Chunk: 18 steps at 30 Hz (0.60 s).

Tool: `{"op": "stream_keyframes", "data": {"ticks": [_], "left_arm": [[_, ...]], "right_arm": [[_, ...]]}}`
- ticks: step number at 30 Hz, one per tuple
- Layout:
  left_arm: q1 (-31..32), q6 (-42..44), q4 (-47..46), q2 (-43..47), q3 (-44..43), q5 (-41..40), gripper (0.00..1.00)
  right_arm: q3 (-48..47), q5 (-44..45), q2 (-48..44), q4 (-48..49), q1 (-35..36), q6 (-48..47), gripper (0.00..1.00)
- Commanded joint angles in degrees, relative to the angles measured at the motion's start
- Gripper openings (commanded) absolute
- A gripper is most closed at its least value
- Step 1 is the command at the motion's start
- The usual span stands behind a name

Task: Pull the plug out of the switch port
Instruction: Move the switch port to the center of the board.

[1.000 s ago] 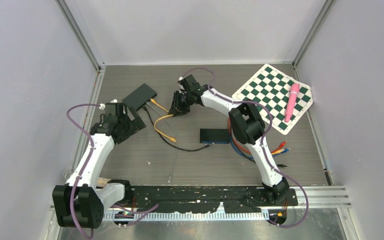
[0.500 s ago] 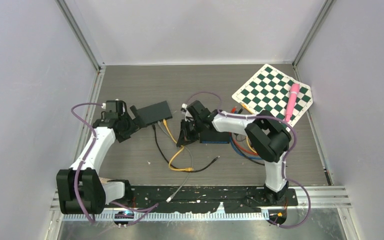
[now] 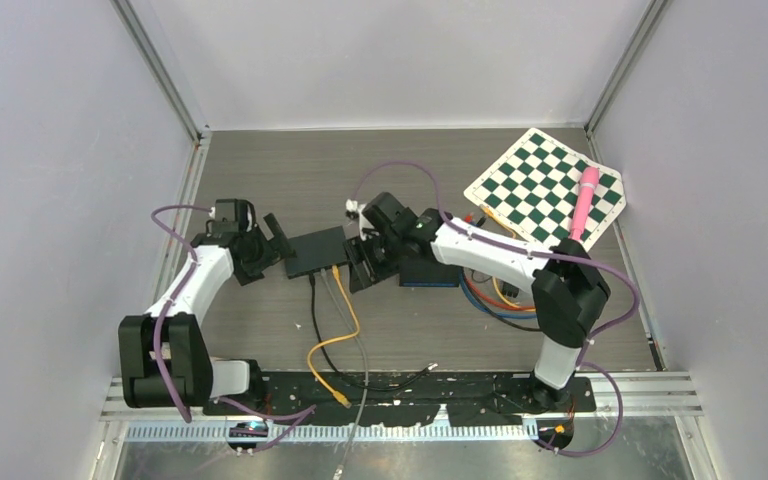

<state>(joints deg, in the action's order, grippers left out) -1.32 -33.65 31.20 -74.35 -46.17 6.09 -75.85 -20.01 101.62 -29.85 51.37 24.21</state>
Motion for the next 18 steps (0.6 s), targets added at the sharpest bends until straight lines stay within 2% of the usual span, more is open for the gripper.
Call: {"op": "stream_keyframes", "data": {"ticks": [1, 5, 10, 14, 18], "left_arm": [[-0.4, 1.9, -3.1, -0.9, -1.8, 1.6, 0.99], [-0.6, 1.8, -3.8, -3.8, -2.8, 3.5, 0.99], [-0.6, 2.7, -2.8, -8.4, -5.8, 3.2, 0.86], [-0.6, 3.2, -2.8, -11.7, -8.0, 5.0, 0.79], [-0.6, 3.4, -3.2, -13.3, -8.6, 5.2, 0.81]], "right_arm": [[-7.3, 9.9, -4.0, -5.3, -2.5, -6.1, 0.63], [-10.7, 4.3, 0.4, -3.7, -6.8, -3.1, 0.64], [-16.6, -3.7, 10.5, 1.7, -11.1, 1.9, 0.68], [-23.1, -2.8, 18.0, 2.1, -12.5, 4.1, 0.73], [-29.8, -6.3, 25.2, 2.1, -12.9, 6.2, 0.75]]}}
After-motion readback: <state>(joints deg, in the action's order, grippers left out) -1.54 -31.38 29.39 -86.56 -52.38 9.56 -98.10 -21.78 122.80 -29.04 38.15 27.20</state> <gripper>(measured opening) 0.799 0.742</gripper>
